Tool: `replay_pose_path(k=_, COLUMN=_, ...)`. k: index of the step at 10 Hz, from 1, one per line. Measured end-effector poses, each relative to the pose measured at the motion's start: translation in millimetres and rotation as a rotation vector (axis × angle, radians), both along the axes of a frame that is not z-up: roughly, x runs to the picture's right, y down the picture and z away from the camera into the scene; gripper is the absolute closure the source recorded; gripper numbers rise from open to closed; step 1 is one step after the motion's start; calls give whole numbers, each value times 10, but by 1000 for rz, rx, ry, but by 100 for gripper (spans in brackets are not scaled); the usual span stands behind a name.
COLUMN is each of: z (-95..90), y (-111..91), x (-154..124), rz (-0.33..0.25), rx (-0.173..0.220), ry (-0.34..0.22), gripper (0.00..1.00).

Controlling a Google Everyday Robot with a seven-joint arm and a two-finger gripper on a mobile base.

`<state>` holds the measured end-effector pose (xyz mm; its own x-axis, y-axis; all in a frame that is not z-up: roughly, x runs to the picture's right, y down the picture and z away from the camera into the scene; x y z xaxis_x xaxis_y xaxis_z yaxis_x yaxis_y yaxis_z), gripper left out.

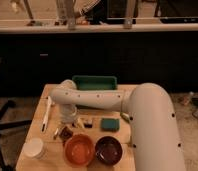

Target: Place grapes in red bowl

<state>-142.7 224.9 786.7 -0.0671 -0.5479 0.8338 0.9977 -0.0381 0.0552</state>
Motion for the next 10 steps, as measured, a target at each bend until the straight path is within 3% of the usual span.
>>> replay_pose_path(k=5, z=100, y=73, x=7, rz=7, rx=-8, ry=1, gripper=20)
replay_pose_path(k=10, z=227, y=3, x=-59, rz=13, rx=-5, ry=-32, gripper=20)
